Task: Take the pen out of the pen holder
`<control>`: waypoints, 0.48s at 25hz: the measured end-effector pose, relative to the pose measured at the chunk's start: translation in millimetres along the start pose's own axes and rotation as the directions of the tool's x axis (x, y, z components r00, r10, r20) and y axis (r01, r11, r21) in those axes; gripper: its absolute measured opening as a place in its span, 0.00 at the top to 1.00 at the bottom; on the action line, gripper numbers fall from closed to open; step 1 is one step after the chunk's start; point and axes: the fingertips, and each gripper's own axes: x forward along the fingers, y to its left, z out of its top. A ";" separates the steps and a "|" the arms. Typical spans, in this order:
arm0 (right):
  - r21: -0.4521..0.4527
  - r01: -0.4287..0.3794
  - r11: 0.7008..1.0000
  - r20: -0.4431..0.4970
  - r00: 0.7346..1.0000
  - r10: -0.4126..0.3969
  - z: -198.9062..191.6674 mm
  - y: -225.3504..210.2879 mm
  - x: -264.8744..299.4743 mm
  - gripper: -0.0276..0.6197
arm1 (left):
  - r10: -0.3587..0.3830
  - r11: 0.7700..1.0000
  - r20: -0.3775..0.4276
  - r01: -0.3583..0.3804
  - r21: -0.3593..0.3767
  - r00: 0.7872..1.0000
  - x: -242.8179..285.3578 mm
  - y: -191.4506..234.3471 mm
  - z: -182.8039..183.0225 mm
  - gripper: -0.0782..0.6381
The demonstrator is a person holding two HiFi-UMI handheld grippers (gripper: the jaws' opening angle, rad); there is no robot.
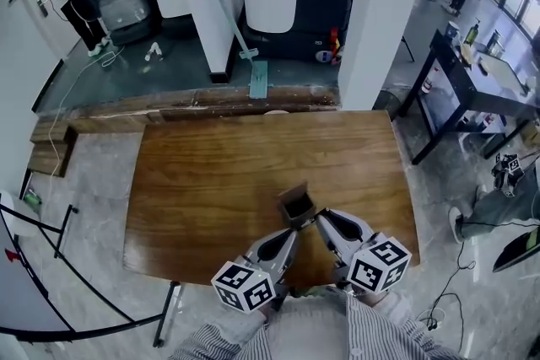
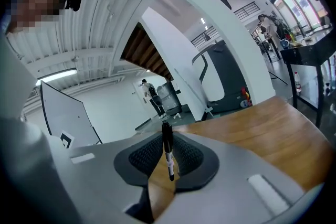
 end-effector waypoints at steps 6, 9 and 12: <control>-0.010 -0.001 1.000 -0.013 1.000 0.000 -4.8 -3.7 -4.2 0.87 | -0.001 1.000 -0.032 0.002 0.015 0.999 2.7 -5.5 -11.5 0.88; -0.020 0.001 1.000 -0.023 1.000 -0.001 -5.4 -4.5 -2.1 0.87 | 0.011 1.000 -0.039 -0.010 0.020 0.999 2.6 -3.2 -12.2 0.88; -0.025 -0.001 1.000 -0.024 1.000 0.001 -5.3 -5.7 -0.4 0.87 | 0.013 1.000 -0.035 -0.012 0.020 0.999 3.7 -2.0 -11.4 0.88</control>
